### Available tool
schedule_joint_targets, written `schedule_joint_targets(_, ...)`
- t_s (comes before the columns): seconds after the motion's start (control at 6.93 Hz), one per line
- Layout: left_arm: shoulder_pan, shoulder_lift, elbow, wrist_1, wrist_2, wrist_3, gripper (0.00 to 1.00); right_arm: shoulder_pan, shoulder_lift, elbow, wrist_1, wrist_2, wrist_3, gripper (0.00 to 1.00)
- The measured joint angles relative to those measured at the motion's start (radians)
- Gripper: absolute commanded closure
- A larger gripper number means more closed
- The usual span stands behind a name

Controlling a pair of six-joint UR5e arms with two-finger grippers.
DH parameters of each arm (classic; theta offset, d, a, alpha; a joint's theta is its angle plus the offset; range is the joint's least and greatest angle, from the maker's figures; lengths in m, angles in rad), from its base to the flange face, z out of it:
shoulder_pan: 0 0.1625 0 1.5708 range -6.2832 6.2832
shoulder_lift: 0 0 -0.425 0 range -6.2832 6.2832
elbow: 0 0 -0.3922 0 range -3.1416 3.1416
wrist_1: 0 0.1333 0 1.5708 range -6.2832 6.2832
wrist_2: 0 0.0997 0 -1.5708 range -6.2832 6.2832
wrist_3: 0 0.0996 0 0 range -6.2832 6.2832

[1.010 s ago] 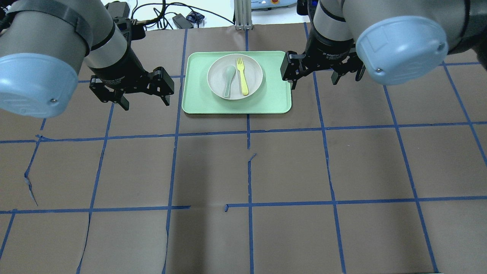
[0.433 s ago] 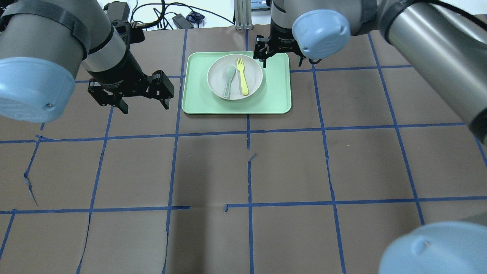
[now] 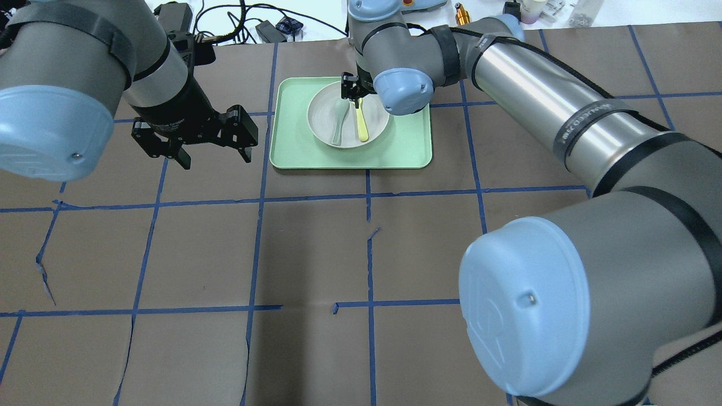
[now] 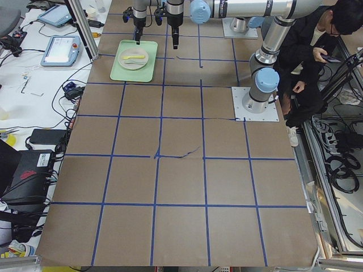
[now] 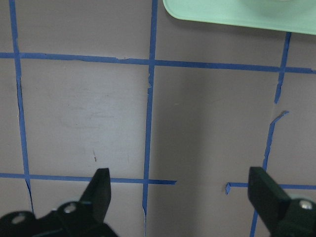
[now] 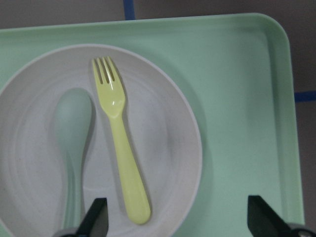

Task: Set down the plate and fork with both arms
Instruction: 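Reach the right gripper into the plate and grasp the yellow fork, then lift the yellow fork out of the plate with the right gripper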

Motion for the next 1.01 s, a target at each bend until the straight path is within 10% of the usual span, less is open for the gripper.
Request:
schedule_joint_targets(0.72,0.000,-0.008,-0.002,0.010,-0.001,-0.001,0.00,0.013,0.085,-0.022,-0.050,0.012,-0.193,0.43)
schedule_joint_targets(1.01,0.000,-0.010,-0.002,0.011,-0.001,-0.001,0.00,0.013,0.086,-0.018,-0.054,0.036,-0.212,0.43)
